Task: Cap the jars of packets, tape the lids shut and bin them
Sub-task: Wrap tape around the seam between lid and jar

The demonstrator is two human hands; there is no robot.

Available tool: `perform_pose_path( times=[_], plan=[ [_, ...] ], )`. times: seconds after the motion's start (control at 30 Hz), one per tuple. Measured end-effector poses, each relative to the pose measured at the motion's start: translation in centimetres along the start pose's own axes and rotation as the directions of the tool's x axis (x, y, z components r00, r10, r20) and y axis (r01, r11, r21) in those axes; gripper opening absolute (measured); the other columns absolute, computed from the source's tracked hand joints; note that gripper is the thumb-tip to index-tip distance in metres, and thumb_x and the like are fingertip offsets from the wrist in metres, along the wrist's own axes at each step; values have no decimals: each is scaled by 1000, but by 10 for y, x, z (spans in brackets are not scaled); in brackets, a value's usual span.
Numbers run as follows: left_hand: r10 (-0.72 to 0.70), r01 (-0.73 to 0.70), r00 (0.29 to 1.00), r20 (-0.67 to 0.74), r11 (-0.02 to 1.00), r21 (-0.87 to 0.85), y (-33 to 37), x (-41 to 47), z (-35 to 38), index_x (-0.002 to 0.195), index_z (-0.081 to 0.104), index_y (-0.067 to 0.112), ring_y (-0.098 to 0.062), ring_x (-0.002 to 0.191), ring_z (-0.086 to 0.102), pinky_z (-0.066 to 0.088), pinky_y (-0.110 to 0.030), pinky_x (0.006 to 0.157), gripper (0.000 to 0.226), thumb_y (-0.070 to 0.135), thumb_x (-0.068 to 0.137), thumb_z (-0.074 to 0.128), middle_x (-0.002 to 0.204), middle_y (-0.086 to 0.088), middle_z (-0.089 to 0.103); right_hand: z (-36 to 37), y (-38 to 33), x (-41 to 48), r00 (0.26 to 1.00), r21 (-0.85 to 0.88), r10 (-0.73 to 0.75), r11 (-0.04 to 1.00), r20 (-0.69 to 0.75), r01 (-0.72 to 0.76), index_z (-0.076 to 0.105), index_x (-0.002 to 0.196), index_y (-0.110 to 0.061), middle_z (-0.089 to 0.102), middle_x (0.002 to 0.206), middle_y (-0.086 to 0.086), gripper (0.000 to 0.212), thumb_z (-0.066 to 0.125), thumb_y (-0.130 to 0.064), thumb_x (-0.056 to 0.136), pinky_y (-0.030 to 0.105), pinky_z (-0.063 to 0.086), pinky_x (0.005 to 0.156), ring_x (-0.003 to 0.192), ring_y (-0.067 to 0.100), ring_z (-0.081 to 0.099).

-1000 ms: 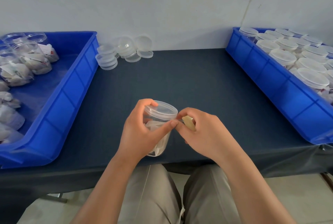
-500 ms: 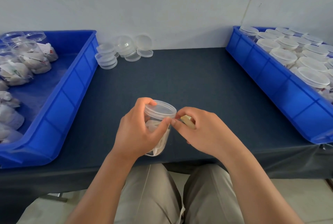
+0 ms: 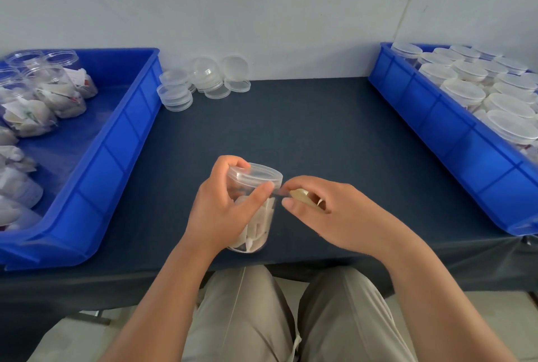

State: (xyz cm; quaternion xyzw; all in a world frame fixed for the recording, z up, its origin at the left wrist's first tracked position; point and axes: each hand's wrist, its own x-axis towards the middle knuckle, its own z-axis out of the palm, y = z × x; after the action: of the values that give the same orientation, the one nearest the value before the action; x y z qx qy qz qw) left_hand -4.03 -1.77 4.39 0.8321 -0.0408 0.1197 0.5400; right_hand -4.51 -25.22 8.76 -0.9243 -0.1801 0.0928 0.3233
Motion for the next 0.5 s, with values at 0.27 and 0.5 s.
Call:
perform_pose_path(
  times=[0.27,0.5],
  plan=[
    [-118,135,988,103,974,-182,6,-3,-7,115,57,38,-10,101,72,58,-20,71,56,72,73,69,107,17,69,-16,9,-8,999,12,-44,999,27,43,53,126,-65,65,88,-15,30,36,-72,103,8,44,67,72,3,60],
    [-127,224,965,231,858,-462,15,-9,-9,120,63,35,-31,101,76,60,-36,79,44,60,85,72,111,-2,72,-23,12,6,999,53,12,998,39,-14,55,122,-67,64,84,1,41,42,-87,88,22,47,61,71,14,62]
  ],
)
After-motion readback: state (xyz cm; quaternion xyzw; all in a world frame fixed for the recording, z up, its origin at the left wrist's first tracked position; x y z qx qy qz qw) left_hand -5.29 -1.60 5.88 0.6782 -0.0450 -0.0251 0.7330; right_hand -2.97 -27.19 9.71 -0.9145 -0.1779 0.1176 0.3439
